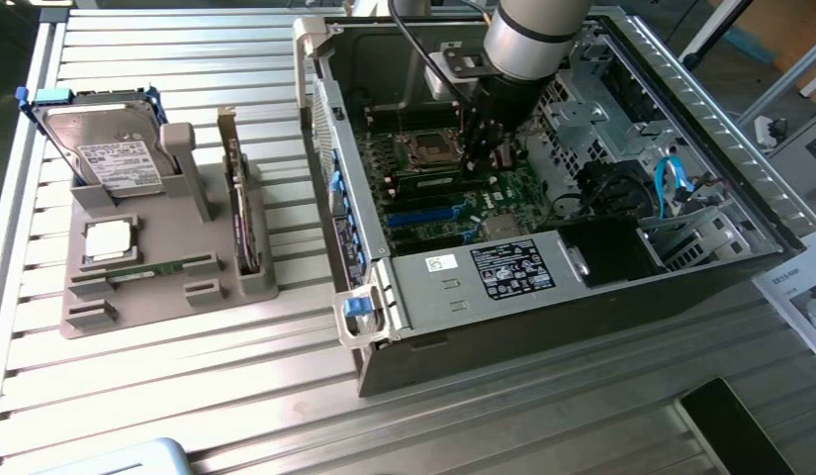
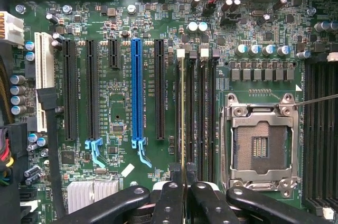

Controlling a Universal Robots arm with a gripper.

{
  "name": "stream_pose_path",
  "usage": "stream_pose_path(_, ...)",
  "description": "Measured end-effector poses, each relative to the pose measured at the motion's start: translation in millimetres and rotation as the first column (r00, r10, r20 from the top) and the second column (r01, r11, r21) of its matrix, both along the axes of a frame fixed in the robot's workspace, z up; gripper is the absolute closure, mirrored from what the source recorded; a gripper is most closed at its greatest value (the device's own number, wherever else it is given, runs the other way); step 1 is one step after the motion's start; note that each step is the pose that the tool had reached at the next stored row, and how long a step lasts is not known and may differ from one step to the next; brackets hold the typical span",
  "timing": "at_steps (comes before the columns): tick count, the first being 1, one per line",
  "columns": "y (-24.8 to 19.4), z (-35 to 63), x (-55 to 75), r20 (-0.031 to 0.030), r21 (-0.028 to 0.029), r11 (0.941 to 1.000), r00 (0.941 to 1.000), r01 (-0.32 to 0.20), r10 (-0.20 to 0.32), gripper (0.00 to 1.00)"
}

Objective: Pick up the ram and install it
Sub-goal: 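Insert the ram into the slot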

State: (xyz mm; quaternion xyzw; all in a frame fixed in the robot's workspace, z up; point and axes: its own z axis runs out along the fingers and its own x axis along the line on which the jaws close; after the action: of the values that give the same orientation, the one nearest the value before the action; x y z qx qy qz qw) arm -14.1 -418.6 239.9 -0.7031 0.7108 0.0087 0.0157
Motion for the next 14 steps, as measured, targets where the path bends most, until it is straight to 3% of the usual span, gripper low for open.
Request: stream_pose_path(14, 1.2, 0.0, -0.8, -0.0001, 0.0001, 1.0000, 1.0000, 0.001, -0.001, 0.88)
